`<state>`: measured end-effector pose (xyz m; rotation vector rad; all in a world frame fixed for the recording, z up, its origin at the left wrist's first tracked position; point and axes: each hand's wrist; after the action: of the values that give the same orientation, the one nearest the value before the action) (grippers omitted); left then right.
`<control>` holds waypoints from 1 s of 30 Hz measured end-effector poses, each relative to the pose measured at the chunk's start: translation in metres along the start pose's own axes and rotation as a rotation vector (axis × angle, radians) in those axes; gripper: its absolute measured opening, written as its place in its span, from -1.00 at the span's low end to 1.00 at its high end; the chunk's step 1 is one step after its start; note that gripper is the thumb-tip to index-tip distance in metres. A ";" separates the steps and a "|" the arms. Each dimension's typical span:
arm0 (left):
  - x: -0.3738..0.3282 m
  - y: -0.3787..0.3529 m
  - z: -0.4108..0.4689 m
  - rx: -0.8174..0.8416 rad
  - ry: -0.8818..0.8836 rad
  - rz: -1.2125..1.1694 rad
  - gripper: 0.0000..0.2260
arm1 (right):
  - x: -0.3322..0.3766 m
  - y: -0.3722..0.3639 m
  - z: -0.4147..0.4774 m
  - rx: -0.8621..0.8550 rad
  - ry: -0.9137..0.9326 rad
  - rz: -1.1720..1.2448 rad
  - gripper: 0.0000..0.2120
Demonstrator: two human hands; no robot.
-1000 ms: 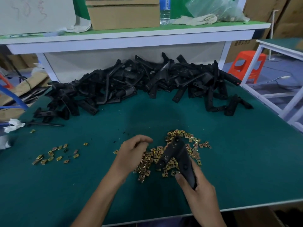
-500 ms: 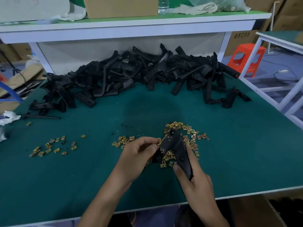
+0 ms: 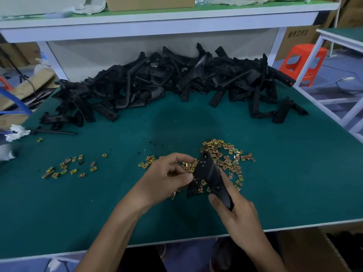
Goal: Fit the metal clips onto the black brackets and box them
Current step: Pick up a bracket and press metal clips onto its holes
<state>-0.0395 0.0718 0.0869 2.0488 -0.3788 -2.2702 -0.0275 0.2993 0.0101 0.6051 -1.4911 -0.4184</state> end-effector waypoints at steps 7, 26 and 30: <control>0.002 0.004 0.004 0.168 0.050 0.032 -0.55 | 0.000 0.000 0.000 0.024 0.020 -0.038 -0.37; 0.048 -0.009 0.057 0.023 -0.143 0.803 -0.89 | -0.004 -0.003 -0.003 -0.158 -0.106 0.418 -0.57; 0.051 -0.013 0.065 0.046 -0.102 0.859 -0.76 | -0.004 -0.005 -0.002 -0.155 -0.123 0.425 -0.60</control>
<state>-0.1077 0.0825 0.0400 1.3620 -1.0707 -1.8088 -0.0257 0.2984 0.0041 0.1324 -1.6371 -0.2383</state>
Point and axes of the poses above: each hand's wrist, its own z-axis towards the middle knuckle, its own y-axis out of the back of the hand, x = y × z, and after that the axes turned 10 degrees about -y, right-handed
